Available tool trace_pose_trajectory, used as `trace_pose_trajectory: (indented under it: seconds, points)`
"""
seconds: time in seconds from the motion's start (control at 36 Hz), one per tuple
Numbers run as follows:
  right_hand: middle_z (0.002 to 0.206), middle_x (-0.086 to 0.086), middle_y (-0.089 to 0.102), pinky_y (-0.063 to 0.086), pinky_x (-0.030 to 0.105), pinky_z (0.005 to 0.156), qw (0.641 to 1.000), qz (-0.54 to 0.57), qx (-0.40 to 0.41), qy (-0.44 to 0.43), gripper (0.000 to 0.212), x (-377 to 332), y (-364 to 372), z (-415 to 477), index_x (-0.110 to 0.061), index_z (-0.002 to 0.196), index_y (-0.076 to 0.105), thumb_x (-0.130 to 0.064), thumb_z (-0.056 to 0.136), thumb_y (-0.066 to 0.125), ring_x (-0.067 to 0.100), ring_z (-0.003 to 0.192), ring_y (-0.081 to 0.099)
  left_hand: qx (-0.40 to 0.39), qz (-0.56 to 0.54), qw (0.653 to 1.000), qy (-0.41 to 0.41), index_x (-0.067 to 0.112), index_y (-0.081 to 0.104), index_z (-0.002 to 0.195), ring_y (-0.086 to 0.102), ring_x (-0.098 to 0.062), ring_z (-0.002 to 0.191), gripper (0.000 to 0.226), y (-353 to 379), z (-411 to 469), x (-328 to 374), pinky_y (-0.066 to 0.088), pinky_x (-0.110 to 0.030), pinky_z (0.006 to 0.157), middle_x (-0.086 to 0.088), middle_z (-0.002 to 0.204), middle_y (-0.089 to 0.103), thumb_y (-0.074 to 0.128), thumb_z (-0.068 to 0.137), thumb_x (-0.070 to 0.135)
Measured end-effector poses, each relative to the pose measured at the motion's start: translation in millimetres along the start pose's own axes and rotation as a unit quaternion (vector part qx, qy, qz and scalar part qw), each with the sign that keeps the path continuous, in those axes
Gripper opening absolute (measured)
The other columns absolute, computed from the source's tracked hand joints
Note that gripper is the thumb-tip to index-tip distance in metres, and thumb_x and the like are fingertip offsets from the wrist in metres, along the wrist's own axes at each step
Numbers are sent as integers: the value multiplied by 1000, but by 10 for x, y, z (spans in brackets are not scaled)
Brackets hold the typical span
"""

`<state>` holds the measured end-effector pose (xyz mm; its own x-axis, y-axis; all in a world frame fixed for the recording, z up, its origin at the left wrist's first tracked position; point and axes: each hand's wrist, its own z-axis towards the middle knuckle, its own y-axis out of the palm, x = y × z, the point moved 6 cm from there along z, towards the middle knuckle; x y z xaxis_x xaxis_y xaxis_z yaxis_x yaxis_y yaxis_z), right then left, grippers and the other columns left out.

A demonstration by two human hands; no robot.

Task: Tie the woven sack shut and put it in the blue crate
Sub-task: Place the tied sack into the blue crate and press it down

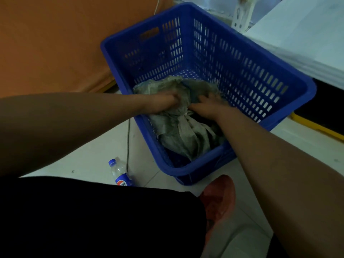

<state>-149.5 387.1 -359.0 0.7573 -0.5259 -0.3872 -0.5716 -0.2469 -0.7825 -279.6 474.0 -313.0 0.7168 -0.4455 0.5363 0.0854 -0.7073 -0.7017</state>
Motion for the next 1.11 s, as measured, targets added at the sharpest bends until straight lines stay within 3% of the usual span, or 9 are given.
trace_pose_trajectory:
  seconds: [0.08,0.19,0.36,0.5,0.72,0.78,0.89,1.0,1.11]
  points:
    - [167,6,-2,9,56,121,1000,0,12,-4,88,-29,-2,20,-29,159,9,-71,89,39,33,152,-2,-82,-2,997,14,24,36,148,46,-8,123,65,119,-106,93,34,-15,98,8,136,47,61,93,48]
    - [167,5,-6,6,56,121,1000,-6,-8,-9,87,-11,29,40,-30,159,6,-69,90,41,33,152,-5,-110,216,968,-59,31,-7,158,-1,-27,153,141,444,-46,-62,7,-50,123,-3,166,-4,51,50,100]
    - [167,2,-13,2,55,122,1000,-26,-2,-14,84,-27,12,34,-30,160,4,-65,92,40,29,152,-11,-76,359,928,-65,25,-33,149,-24,-34,149,141,670,54,-100,-9,-67,115,-15,160,-30,58,62,88]
    - [167,9,-1,4,48,124,996,-24,-85,17,85,5,135,-40,-28,159,4,-71,93,34,31,153,5,-78,492,867,-14,28,-32,150,-18,-39,150,138,679,33,-94,-7,-77,108,-20,160,-29,63,65,82]
    - [160,13,32,24,53,118,997,-51,-40,52,82,66,90,-56,-28,156,27,-65,84,42,35,143,33,-67,669,736,80,25,-33,149,-8,-40,151,144,512,37,-50,1,-79,107,-22,161,-23,68,62,79]
    - [157,14,35,25,53,115,994,-92,-11,64,76,95,45,-68,-25,154,29,-62,88,40,35,142,35,-74,659,744,83,24,-33,149,-8,-40,151,143,467,5,-95,1,-78,109,-22,162,-22,69,64,77]
    - [163,14,19,15,55,118,988,-136,18,65,81,149,48,-72,-25,158,18,-68,90,31,35,148,19,-114,558,820,47,25,-33,150,-13,-35,151,145,384,-33,-197,-3,-70,114,-17,163,-22,76,64,68]
    - [160,17,19,16,54,116,980,-151,123,22,70,35,-98,-104,-18,151,32,-56,93,38,39,145,15,-141,451,881,-2,28,-31,151,-16,-26,152,147,296,-49,-245,-6,-58,120,-7,164,-23,74,59,76]
    - [165,14,4,9,56,119,981,-165,103,-16,73,-22,-66,-50,-18,157,20,-52,95,38,35,151,-2,-153,439,885,3,30,-30,151,-16,-24,152,149,243,-53,-235,-5,-57,121,-3,164,-22,65,52,89]
